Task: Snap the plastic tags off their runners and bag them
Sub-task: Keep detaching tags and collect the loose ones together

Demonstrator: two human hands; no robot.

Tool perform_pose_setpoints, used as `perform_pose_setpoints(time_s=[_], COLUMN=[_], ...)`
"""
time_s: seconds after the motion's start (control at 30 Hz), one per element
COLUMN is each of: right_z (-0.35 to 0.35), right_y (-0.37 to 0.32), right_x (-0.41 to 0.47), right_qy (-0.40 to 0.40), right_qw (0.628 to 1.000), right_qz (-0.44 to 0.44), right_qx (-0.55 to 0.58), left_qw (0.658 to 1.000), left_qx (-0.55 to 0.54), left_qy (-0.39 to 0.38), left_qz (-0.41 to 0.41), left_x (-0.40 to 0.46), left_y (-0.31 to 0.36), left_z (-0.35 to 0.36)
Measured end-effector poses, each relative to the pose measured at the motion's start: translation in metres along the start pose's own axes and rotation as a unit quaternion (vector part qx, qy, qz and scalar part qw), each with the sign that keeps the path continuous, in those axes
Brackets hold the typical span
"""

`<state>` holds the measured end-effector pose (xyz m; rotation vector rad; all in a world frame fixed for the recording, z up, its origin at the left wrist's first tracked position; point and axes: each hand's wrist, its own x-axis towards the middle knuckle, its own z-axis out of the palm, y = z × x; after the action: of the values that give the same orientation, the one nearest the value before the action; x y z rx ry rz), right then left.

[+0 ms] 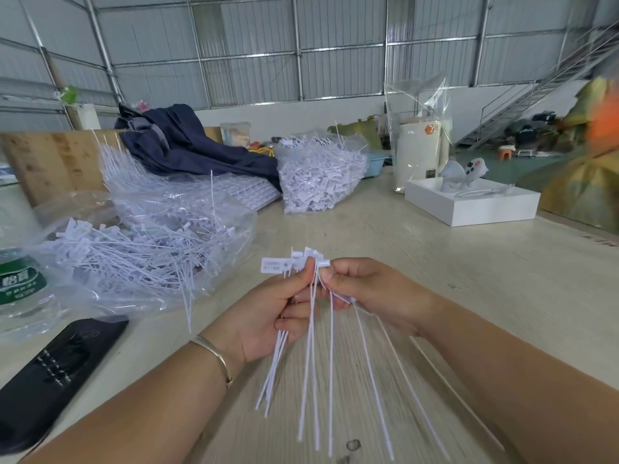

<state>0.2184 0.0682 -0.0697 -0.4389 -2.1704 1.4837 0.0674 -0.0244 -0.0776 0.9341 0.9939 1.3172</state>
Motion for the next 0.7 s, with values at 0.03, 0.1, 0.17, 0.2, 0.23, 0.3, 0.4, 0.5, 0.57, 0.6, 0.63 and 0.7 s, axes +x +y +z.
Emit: perform_pose_setpoints(time_s=[0.03,0.1,0.17,0.2,0.23,0.3,0.4,0.5,0.57,0.6,0.63,0.7], right_z=[0.000,-0.002,-0.004,-0.005,-0.007,-0.010,-0.013,-0.015,-0.016,-0.017,-0.018,-0.018], right_y=[-0.003,-0.005,-0.004,-0.003,-0.002,0.000,0.003,0.003,0.001,0.000,-0.001,-0.002], right_x=[0.000,0.000,0.002,0.002,0.003,0.003,0.004,0.006,0.006,0.006,0.006,0.005], right_qy=[0.013,0.045,0.073,0.082,0.088,0.090,0.092,0.109,0.119,0.123,0.128,0.136], right_qw=[1.000,0.999,0.997,0.997,0.996,0.996,0.995,0.992,0.989,0.989,0.989,0.989], right_qz=[-0.003,-0.010,-0.015,-0.014,-0.009,0.006,0.017,0.026,0.030,0.031,0.033,0.035], right_qx=[-0.006,-0.011,-0.008,-0.003,0.003,0.017,0.035,0.063,0.079,0.078,0.072,0.054], left_qw=[1.000,0.999,0.999,0.999,0.998,0.997,0.997,0.997,0.995,0.993,0.992,0.991], left_qx=[-0.007,-0.033,-0.022,-0.006,0.007,0.022,0.027,0.041,0.059,0.070,0.076,0.073], left_qy=[0.006,0.020,0.042,0.053,0.063,0.079,0.077,0.068,0.078,0.086,0.094,0.101], left_qz=[0.002,-0.001,-0.003,-0.003,-0.004,-0.005,-0.005,-0.006,-0.021,-0.030,-0.038,-0.045], left_x=[0.001,0.002,0.000,-0.001,-0.002,-0.003,-0.002,-0.002,-0.002,-0.001,-0.001,0.000], left_y=[0.001,0.003,0.004,0.005,0.005,0.005,0.006,0.006,0.005,0.004,0.003,0.002], left_z=[0.001,0.003,0.003,0.003,0.002,-0.001,-0.002,-0.003,-0.003,-0.002,-0.002,-0.001])
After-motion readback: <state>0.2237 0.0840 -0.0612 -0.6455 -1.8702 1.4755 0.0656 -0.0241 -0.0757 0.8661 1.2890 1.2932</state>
